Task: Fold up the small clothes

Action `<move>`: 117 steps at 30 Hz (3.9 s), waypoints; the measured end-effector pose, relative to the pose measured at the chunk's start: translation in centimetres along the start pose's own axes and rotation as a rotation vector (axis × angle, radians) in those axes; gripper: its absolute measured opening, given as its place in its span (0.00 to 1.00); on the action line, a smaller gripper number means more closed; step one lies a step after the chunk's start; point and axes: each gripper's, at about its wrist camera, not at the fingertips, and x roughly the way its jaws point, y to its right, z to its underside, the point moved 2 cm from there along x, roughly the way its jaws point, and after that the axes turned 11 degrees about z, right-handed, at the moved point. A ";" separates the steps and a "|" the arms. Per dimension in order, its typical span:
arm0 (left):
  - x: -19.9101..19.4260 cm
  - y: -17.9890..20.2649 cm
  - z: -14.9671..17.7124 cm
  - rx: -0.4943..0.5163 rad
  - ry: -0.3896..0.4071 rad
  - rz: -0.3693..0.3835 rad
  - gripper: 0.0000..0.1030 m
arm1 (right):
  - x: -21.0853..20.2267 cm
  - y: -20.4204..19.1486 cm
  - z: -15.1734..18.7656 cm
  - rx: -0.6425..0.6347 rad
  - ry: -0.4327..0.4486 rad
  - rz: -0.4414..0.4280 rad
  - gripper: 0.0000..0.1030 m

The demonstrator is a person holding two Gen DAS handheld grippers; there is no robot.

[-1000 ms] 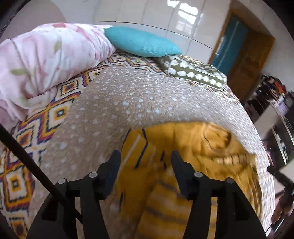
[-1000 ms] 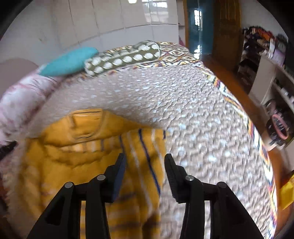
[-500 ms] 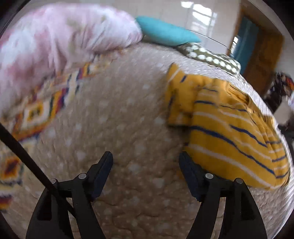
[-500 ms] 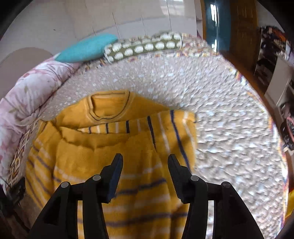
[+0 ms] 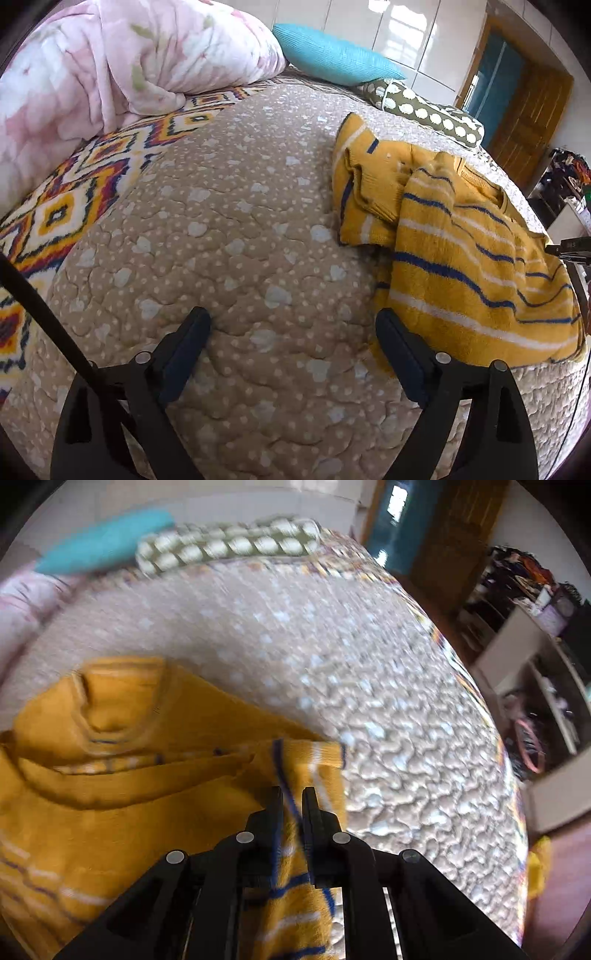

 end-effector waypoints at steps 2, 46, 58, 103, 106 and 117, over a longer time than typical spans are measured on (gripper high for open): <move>-0.2 -0.2 0.0 -0.009 0.005 0.013 0.88 | -1.9 -0.1 -0.3 0.020 0.064 0.038 0.15; -5.5 -3.9 0.4 -0.105 0.110 -0.113 0.90 | -12.0 -18.6 12.0 -0.171 0.067 -0.427 0.28; -4.5 -3.5 0.5 -0.085 0.077 -0.125 0.90 | -14.4 -18.5 10.7 -0.123 0.172 -0.470 0.29; -8.7 -8.0 -0.3 -0.252 0.184 -0.144 0.90 | -17.0 -27.9 20.2 -0.633 0.550 -0.053 0.62; -8.7 -8.0 -0.3 -0.255 0.186 -0.142 0.90 | -16.8 -28.9 19.4 -0.645 0.555 -0.033 0.62; -9.1 -9.5 -0.1 -0.346 0.195 -0.083 0.90 | -16.1 -31.6 16.9 -0.646 0.586 0.045 0.61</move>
